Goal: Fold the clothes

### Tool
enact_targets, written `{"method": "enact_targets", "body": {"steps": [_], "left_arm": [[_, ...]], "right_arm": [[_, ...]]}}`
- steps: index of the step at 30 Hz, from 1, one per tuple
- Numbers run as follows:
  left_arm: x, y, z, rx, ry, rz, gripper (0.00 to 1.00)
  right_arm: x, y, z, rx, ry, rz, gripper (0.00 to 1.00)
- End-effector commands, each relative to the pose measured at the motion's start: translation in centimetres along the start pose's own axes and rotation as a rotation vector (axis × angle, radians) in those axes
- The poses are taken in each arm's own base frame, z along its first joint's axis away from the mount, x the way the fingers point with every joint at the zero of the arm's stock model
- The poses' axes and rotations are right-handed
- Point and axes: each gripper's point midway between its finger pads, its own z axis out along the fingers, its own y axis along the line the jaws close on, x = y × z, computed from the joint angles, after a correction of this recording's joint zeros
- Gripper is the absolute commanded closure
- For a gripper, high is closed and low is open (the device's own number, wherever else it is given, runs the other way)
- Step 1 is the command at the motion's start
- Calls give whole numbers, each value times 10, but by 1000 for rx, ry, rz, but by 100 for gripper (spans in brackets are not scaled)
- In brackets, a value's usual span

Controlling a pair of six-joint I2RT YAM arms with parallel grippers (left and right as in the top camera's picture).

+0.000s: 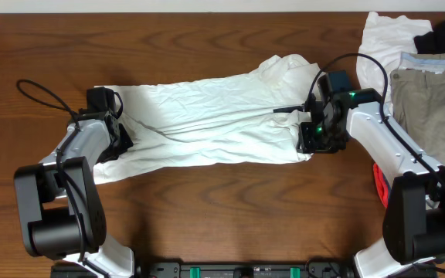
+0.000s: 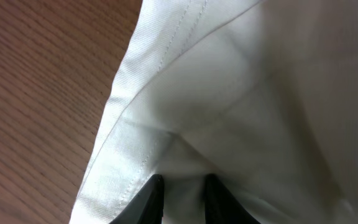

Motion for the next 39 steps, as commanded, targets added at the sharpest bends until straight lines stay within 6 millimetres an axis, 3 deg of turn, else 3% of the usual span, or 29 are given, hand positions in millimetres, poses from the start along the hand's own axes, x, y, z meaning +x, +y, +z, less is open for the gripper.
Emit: {"method": "enact_targets", "body": {"steps": [1, 8, 18, 21, 24, 26, 28, 33, 35, 36, 37, 39], "left_arm": [[30, 1, 20, -3, 107, 29, 76], [30, 1, 20, -3, 107, 29, 76], [30, 1, 20, -3, 107, 29, 75], [30, 1, 20, -3, 107, 29, 76], [30, 1, 20, -3, 107, 29, 76], [30, 1, 20, -3, 107, 29, 76], [30, 1, 20, -3, 107, 29, 76], [30, 1, 20, -2, 107, 29, 76], [30, 1, 20, -2, 107, 29, 76], [30, 1, 20, -2, 107, 29, 76], [30, 1, 20, -3, 108, 29, 76], [31, 1, 20, -3, 109, 30, 76]], "right_arm": [[2, -5, 0, 37, 6, -12, 62], [6, -7, 2, 47, 19, -9, 77], [11, -14, 18, 59, 10, -11, 78], [8, -14, 18, 58, -2, -13, 99], [2, -17, 16, 82, -27, 3, 99], [-6, -27, 5, 148, -65, 36, 99], [-24, -32, -18, 200, -154, 71, 99], [-85, -11, -90, 155, -455, 15, 99], [-102, -5, -106, 140, -531, -2, 99], [-110, -4, -108, 138, -561, -4, 94], [-116, -3, -110, 134, -587, 0, 77], [-123, -3, -106, 126, -594, 6, 67]]}}
